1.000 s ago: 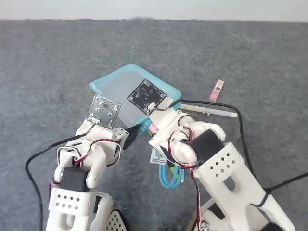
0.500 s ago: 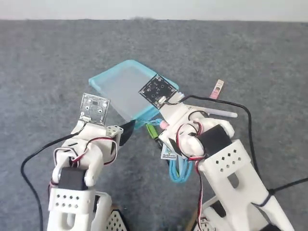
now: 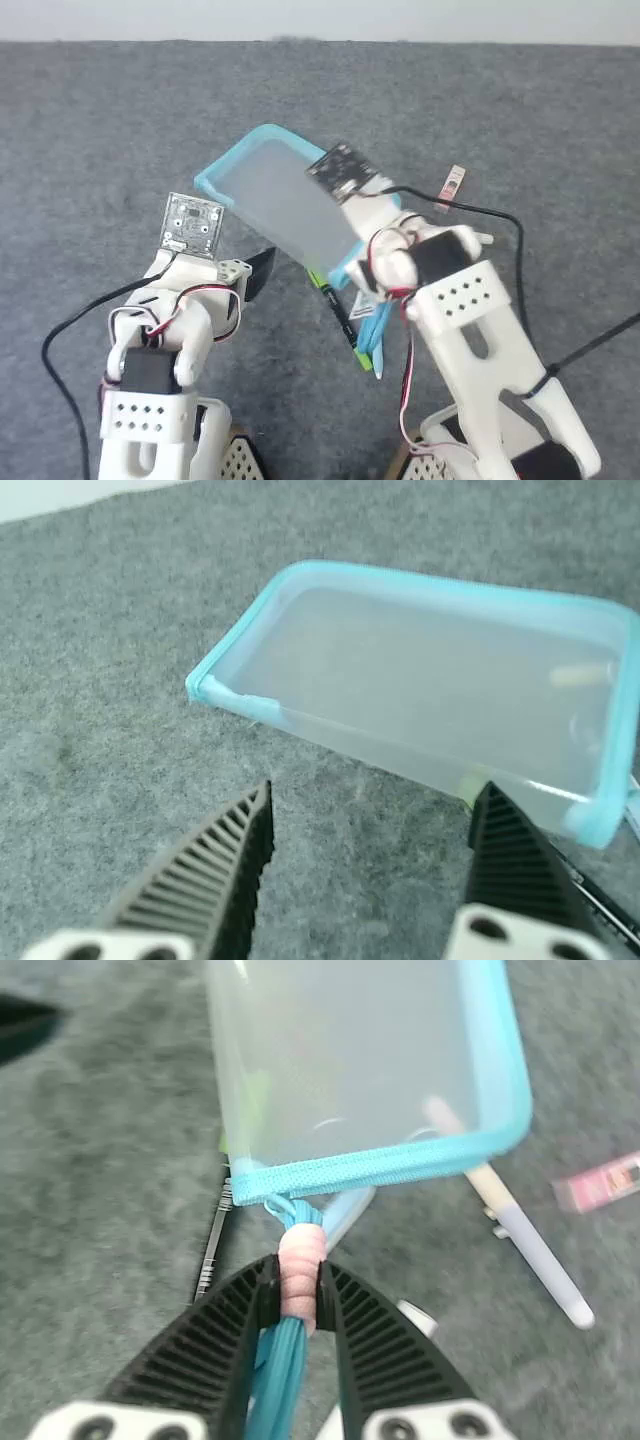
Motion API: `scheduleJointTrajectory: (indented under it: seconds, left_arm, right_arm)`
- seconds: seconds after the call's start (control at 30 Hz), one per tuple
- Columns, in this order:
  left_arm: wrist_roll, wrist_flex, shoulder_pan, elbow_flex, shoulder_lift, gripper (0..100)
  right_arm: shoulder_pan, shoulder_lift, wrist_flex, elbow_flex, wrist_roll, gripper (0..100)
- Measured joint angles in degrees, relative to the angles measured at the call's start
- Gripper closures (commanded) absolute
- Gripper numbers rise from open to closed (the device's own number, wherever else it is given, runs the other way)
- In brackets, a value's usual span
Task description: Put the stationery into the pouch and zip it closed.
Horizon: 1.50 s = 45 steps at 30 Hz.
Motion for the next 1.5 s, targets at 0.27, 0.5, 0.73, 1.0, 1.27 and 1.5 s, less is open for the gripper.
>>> scheduleJointTrajectory:
  seconds: [0.27, 0.5, 0.73, 1.0, 1.27, 1.5]
  left_arm:
    - [-2.3, 0.3, 5.5, 0.0, 0.0, 66]
    - [-3.1, 2.2, 6.5, 0.0, 0.0, 65]
    - [-2.2, 3.2, -5.1, 0.0, 0.0, 65]
    - [1.6, 2.6, -16.9, -1.3, 0.0, 66]
    - [1.8, 2.7, -26.0, 0.2, 0.0, 66]
    - [1.8, 1.0, -26.5, 0.5, 0.0, 66]
  right_arm:
    - [-2.5, -0.1, 2.2, -7.3, 0.0, 99.2]
    - [-6.2, -0.1, 8.3, -15.7, -1.5, 99.1]
    - [-1.9, 0.3, 2.6, -4.7, -0.6, 90.9]
    - [0.8, 10.6, -4.2, 2.3, -8.0, 71.6]
    - [0.3, 15.4, -4.4, 2.2, -18.8, 72.0]
    - [-3.7, 21.5, -4.7, 2.2, -24.3, 72.0]
